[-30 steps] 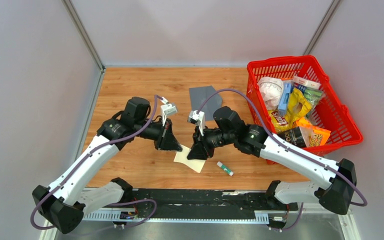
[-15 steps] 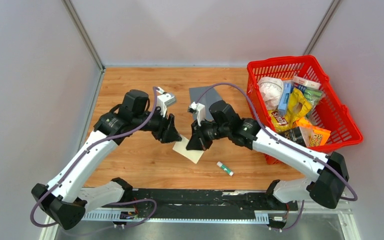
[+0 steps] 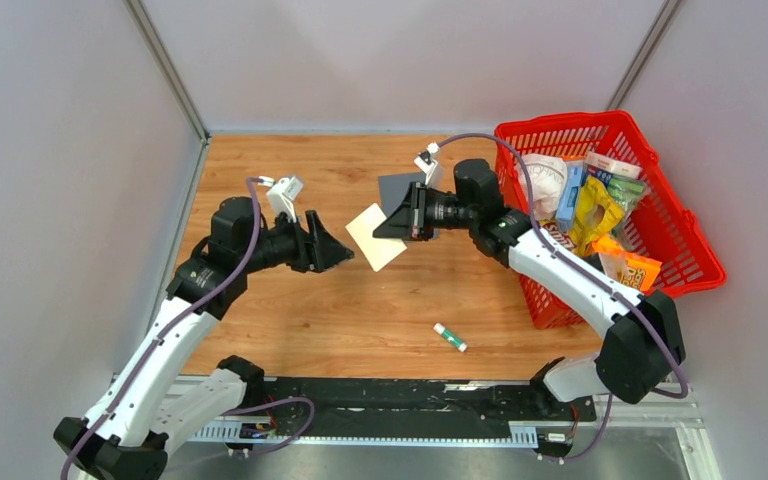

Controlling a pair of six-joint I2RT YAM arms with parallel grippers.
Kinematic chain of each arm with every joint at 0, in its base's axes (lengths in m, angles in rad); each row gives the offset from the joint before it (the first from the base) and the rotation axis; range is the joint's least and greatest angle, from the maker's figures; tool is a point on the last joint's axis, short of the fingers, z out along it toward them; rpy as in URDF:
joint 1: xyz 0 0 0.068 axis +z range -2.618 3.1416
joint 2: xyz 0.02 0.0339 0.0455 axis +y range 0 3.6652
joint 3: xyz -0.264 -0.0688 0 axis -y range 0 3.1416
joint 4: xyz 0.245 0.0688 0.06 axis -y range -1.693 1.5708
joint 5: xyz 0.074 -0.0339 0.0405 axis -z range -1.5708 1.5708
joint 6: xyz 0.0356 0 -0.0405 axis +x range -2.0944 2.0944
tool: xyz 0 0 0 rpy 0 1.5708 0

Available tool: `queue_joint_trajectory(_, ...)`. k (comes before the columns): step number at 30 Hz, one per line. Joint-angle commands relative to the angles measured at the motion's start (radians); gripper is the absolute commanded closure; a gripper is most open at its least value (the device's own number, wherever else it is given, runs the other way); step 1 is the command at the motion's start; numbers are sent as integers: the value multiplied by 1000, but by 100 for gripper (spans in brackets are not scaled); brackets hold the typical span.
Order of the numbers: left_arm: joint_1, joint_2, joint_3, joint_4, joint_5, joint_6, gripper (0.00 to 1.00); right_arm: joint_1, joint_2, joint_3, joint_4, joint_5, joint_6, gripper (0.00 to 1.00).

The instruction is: Place the letter into the envelope and seal it

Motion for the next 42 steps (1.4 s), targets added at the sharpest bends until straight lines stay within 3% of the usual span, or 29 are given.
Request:
queue_joint_trajectory(1,18,-23,-36,218,85,-175,29,8,31,30,253,-54,234,100)
queue_joint_trajectory(6,39,-24,-68,224,77,-194,29,6,52,10,362,-51,334,100)
queue_joint_trajectory(12,76,-11,-105,359,127,-271,31,17,70,10,394,-48,369,100)
queue_joint_trajectory(22,85,20,-144,502,186,-365,50,35,70,4,370,-11,348,100)
queue_joint_trajectory(37,87,35,-143,516,193,-380,63,55,81,20,313,24,303,99)
queue_joint_trajectory(39,88,39,-141,519,194,-382,70,58,80,18,310,29,299,98)
queue_joint_trajectory(41,87,39,-141,518,189,-382,86,63,75,20,282,44,285,94)
queue_joint_trajectory(42,87,37,-141,518,185,-380,100,64,69,23,252,64,267,89)
